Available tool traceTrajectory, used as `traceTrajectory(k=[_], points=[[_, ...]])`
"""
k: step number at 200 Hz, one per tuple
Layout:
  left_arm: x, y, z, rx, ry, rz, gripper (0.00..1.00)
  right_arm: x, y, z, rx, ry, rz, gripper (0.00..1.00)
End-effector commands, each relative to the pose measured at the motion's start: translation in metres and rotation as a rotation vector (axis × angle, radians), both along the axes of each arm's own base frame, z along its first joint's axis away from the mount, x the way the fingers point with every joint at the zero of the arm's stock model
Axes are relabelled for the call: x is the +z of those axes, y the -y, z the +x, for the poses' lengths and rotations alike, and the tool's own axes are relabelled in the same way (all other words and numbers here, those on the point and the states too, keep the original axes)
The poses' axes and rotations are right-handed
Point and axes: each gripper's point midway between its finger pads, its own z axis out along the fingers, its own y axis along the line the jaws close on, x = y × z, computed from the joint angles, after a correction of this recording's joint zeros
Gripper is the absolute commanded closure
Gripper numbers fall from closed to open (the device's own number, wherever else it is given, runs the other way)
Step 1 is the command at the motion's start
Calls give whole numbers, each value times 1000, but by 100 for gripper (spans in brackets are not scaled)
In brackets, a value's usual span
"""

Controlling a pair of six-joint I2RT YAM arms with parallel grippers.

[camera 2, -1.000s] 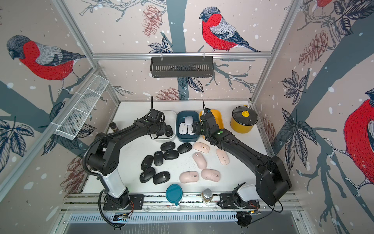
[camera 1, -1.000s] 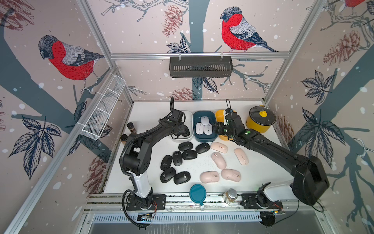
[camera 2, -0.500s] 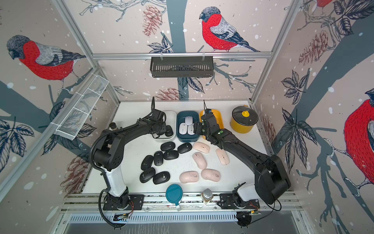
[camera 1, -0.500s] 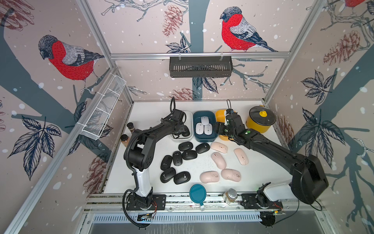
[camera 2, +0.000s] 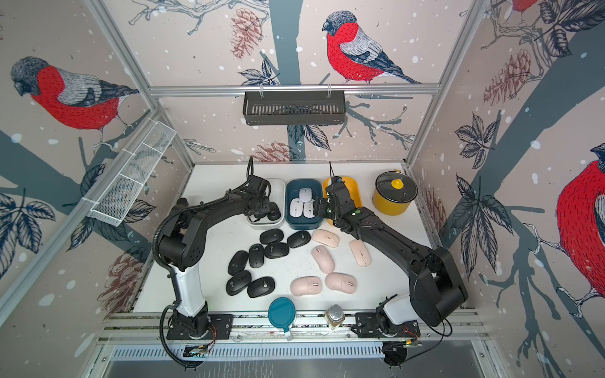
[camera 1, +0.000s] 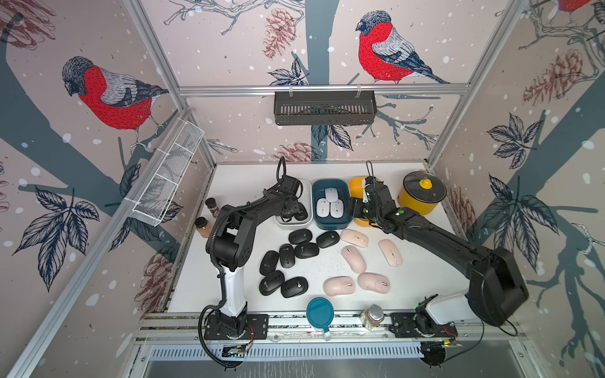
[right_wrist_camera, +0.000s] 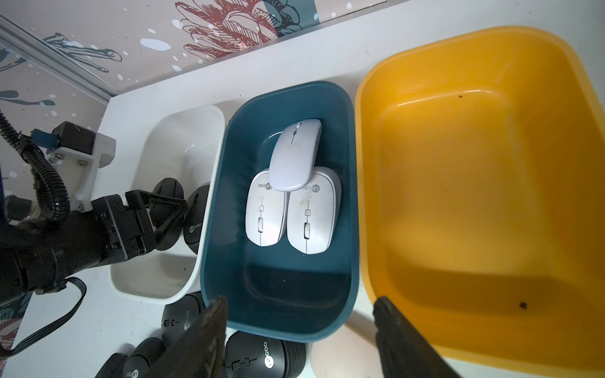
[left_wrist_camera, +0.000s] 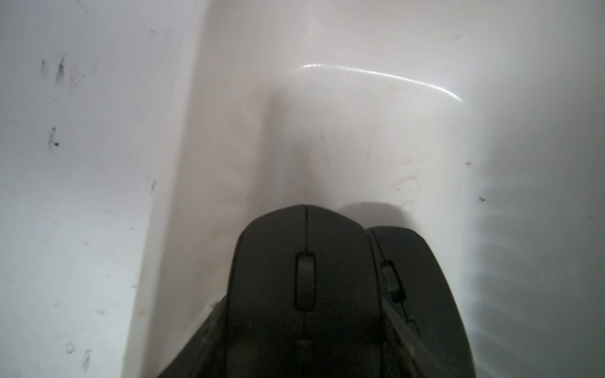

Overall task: Place the mice by color into the storage box
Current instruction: Place the mouse in the storage box.

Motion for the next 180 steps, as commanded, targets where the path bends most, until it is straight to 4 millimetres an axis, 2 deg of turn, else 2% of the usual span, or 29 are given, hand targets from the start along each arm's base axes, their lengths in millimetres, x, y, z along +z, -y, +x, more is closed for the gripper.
traceTrajectory(k=[1,13,26,85,104,124,158,180], points=[[2,-3,3,24,4,6,45,6,-2,4,3,23,11,29],[4,-3,4,29,6,4,37,6,-2,4,2,23,12,29],[6,-2,5,30,10,0,33,7,-3,4,3,24,14,29],[33,0,12,25,57,-10,27,10,-2,4,3,29,18,29],[49,1,13,23,85,-22,27,12,-2,3,5,33,19,29],[75,5,12,8,138,-51,27,16,-2,1,15,47,13,28],[118,10,-6,-50,211,-65,27,24,-3,-6,45,86,5,28],[129,8,-31,-84,207,-62,27,27,-5,-10,57,98,24,28]])
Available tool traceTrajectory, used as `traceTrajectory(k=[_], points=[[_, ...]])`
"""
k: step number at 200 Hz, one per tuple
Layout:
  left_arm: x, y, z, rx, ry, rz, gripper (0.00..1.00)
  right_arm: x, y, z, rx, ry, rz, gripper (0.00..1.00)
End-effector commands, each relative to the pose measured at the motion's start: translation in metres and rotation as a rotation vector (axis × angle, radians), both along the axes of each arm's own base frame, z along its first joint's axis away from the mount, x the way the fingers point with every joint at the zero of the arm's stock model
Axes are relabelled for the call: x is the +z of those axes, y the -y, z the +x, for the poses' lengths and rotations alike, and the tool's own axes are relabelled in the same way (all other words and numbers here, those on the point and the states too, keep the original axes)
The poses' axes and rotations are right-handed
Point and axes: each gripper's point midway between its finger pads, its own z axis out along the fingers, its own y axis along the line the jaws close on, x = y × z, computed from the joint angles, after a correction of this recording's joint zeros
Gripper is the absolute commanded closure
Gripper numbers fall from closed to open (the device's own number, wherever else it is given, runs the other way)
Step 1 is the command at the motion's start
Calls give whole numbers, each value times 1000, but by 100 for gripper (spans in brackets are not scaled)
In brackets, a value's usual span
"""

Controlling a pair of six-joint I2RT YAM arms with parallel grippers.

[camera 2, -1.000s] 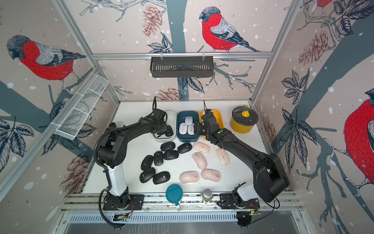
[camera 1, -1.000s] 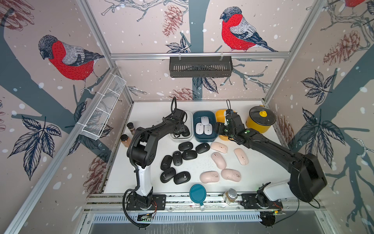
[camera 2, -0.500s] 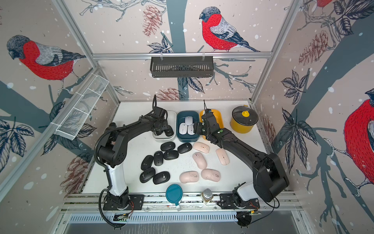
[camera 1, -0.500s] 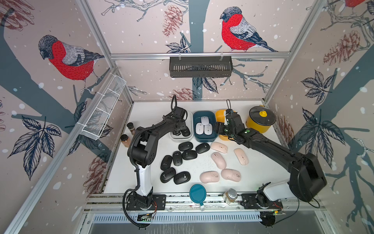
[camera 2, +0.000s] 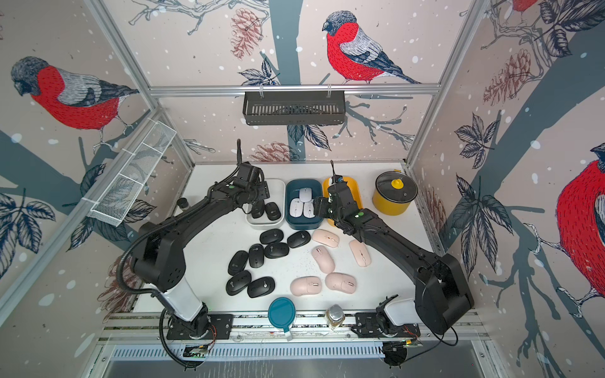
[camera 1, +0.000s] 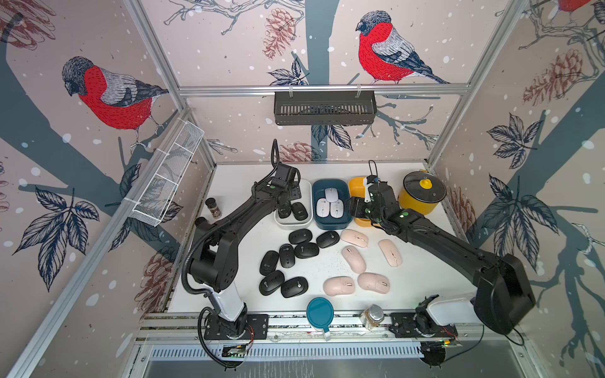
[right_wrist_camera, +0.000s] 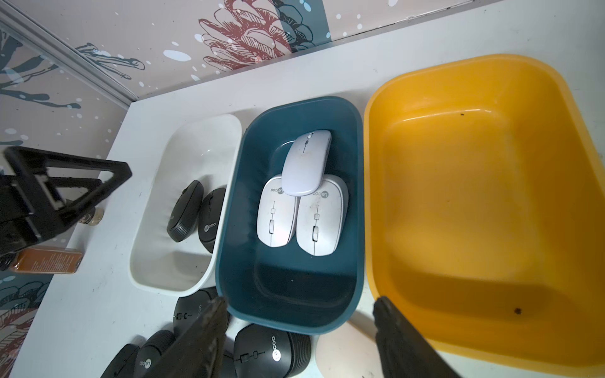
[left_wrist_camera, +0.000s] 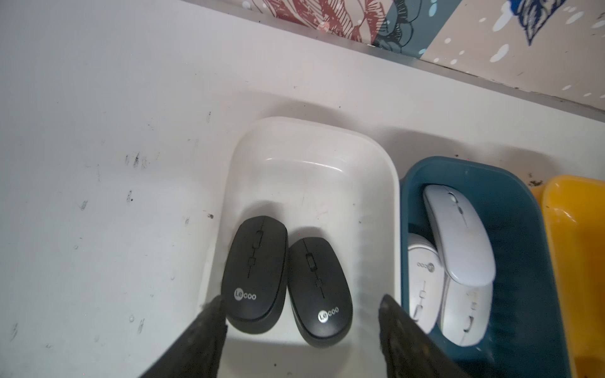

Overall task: Place the mice by color into the storage box
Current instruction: Place the mouse in the storage box, then pick up the mouse from the center of the board.

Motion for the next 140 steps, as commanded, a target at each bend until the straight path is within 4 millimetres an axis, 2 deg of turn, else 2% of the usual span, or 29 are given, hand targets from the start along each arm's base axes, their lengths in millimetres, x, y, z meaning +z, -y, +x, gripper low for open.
traceTrajectory(k=[1,43,72,108,140], points=[[7,-3,-24,-32,-13,25,27,9,-4,0,25,44,13,28],[1,-17,-93,-53,-66,75,27,6,-8,-1,32,40,23,28],[-5,-21,-134,-44,-89,29,27,2,-12,0,42,34,20,28],[-39,-24,-177,-27,-141,-1,28,-3,-16,1,48,22,18,28],[-72,-18,-196,-21,-201,-52,28,-5,-17,2,43,14,19,28]])
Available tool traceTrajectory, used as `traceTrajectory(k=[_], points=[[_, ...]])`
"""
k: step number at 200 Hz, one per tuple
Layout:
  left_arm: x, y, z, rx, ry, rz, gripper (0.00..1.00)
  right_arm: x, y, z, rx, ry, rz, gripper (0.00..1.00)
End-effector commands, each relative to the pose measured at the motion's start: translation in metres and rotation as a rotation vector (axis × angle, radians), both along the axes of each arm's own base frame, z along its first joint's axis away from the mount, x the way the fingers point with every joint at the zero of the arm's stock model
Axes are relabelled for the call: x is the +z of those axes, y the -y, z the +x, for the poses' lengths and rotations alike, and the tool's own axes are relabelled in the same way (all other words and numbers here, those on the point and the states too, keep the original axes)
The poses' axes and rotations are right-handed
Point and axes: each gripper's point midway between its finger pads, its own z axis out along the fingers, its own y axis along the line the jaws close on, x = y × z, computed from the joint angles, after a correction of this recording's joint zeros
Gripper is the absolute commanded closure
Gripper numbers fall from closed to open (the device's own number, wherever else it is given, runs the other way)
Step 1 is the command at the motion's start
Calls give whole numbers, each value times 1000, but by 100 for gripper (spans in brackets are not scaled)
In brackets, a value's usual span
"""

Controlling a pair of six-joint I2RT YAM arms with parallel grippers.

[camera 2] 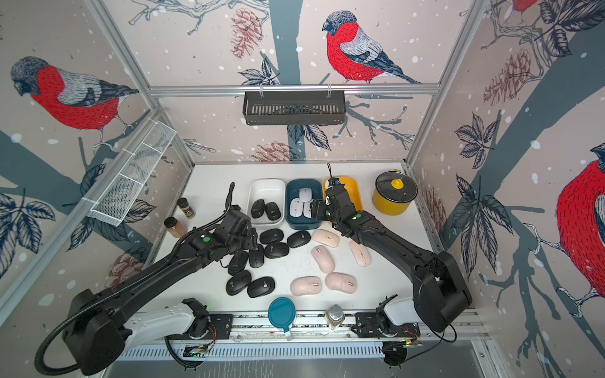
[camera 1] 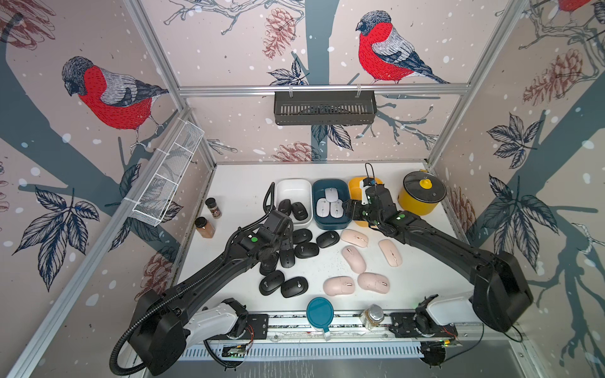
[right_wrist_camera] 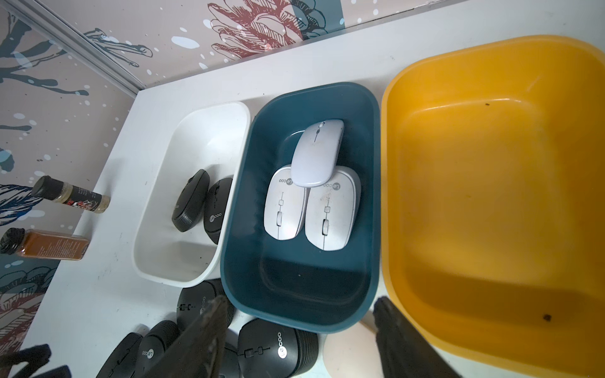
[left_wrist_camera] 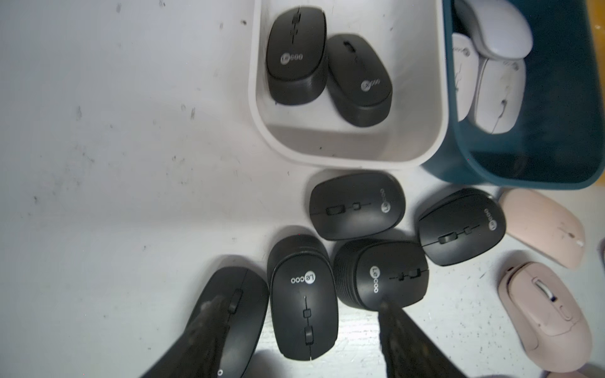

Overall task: Place the mice by color into the storage box
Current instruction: Pick up the mouse from the center of the board.

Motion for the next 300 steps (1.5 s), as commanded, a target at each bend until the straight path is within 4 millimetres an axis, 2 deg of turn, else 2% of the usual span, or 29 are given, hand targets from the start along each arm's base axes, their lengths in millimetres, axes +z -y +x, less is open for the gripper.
traceTrajectory(k=[1,74,134,174,239,300], points=[[-18,3,-10,50,-37,-54,28,7,-5,4,7,27,14,28],[-58,27,-6,18,-104,-103,29,2,-2,4,-11,13,5,28],[-78,23,-8,34,-151,-58,36,-1,-1,5,-17,6,-3,28],[-82,21,-7,35,-168,-26,40,-2,-2,6,-17,3,-2,28],[-87,22,-6,27,-183,-3,32,-3,-1,6,-24,0,-5,28],[-90,24,-5,24,-196,10,32,-5,-1,7,-25,-7,-9,28]])
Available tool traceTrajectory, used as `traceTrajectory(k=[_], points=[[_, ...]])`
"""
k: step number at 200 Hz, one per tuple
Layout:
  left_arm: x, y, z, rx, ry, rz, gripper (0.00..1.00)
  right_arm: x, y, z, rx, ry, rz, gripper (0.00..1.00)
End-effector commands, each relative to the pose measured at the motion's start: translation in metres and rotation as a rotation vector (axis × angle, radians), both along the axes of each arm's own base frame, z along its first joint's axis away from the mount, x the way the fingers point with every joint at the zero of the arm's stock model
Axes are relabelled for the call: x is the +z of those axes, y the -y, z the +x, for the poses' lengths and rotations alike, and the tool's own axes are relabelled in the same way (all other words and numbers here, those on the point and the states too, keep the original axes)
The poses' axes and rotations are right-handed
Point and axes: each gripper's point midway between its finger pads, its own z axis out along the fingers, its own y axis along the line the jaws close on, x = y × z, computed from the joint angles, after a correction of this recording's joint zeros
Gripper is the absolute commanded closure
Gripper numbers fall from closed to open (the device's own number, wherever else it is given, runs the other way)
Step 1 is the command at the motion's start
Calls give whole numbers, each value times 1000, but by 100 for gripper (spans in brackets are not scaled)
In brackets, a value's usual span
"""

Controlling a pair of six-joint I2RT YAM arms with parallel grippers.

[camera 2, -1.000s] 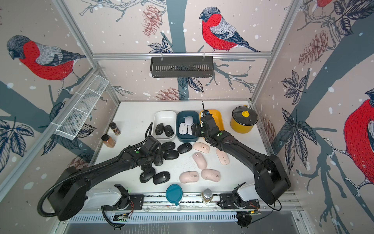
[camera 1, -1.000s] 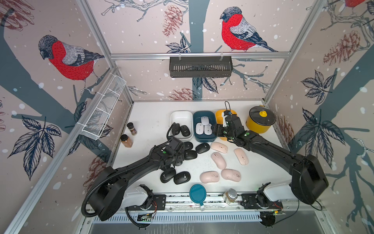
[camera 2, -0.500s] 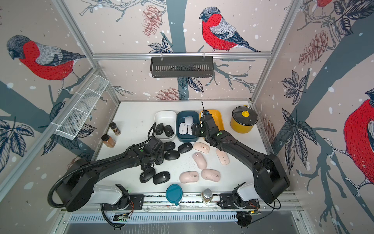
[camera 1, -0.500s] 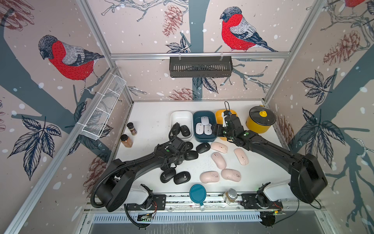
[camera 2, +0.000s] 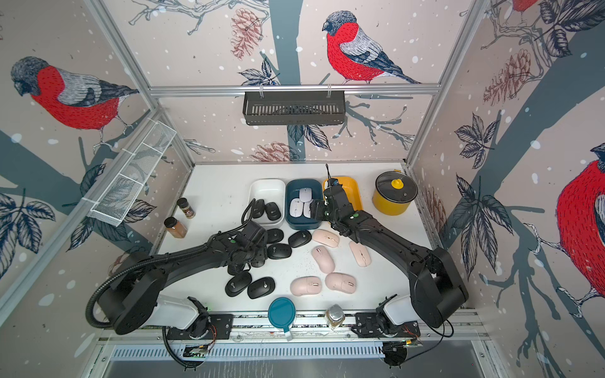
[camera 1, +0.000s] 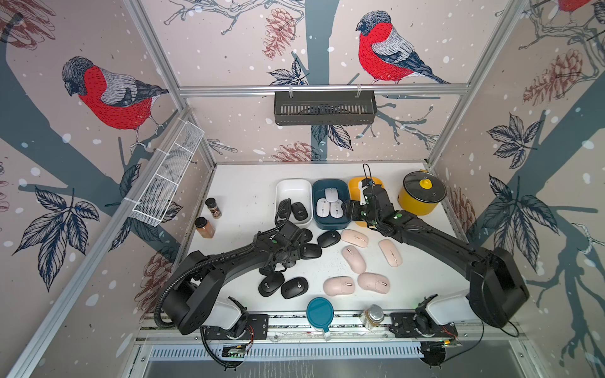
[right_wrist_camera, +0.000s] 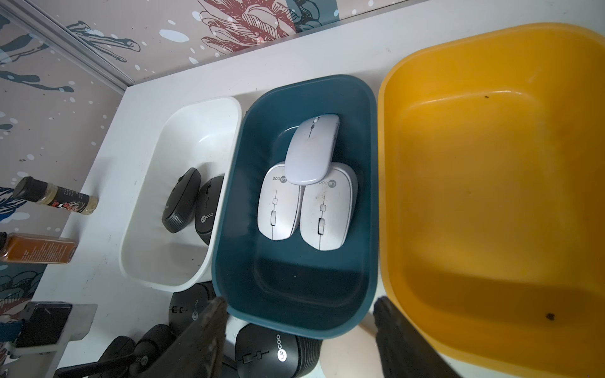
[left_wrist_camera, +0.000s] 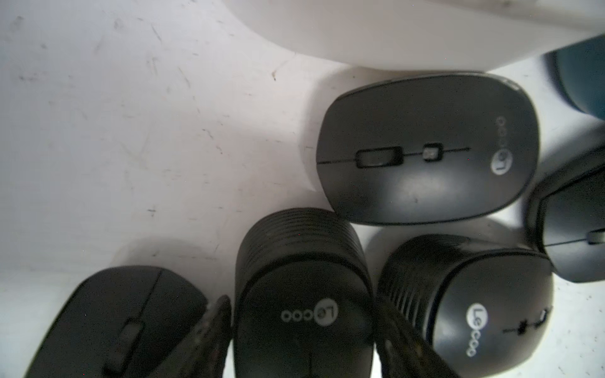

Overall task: Place the mice by color into the storage box
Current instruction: Pick up the mouse from the center of the board.

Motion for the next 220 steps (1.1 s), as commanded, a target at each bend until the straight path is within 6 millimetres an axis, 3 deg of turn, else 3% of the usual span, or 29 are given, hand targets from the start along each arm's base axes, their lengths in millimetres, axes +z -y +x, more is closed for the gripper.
traceTrajectory(k=[1,75,120,220], points=[[0,1,1,5,-5,3,32,3,0,3,-11,8,5,28],[-4,3,1,3,-17,15,35,3,1,5,-18,8,0,28],[-3,2,3,16,-13,18,44,2,1,5,-23,3,-3,28],[34,1,10,39,73,-5,48,7,2,6,-30,14,2,28]])
